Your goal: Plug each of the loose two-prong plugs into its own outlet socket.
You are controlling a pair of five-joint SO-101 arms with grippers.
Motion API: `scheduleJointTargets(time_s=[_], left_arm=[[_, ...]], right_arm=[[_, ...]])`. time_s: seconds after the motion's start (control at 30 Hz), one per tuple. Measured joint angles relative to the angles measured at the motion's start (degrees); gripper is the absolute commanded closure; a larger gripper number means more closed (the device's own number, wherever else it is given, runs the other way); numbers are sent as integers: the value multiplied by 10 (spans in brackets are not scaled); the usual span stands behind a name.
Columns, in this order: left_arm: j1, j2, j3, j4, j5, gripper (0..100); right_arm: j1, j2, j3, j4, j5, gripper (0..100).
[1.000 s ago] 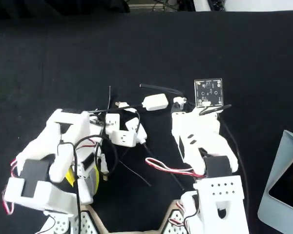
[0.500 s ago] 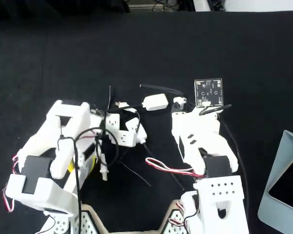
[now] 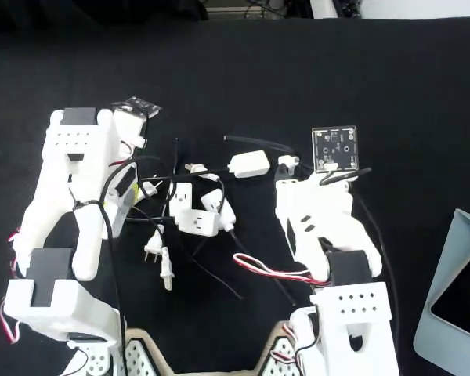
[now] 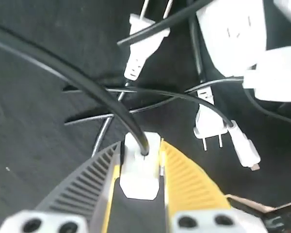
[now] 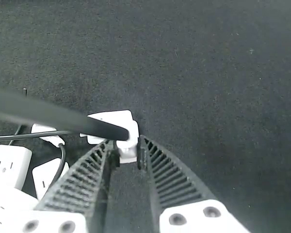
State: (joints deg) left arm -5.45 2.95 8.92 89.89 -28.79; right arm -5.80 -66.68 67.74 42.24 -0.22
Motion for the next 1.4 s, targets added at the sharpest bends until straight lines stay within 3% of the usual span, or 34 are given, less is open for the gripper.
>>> scheduleJointTargets(time_s=[0.2, 0.57, 0.7, 0.9, 1.1, 1.23, 1.4], left_arm=[[-10, 0, 32, -77, -53, 741], [-78, -78, 73, -130, -91, 770], [-111, -108, 73, -141, -91, 869], [-123, -78, 138, -243, -91, 878], [-77, -63, 168, -232, -91, 887], [-20, -106, 201, -191, -91, 885], [32, -166, 282, -194, -74, 884]], right_arm=[[0, 0, 0, 0, 0, 985], [0, 0, 7, -2, 0, 985], [-16, 0, 13, -2, 0, 985], [-18, 0, 13, -2, 0, 985], [-18, 0, 13, -2, 0, 985], [-18, 0, 13, -2, 0, 985], [-18, 0, 13, -2, 0, 985]])
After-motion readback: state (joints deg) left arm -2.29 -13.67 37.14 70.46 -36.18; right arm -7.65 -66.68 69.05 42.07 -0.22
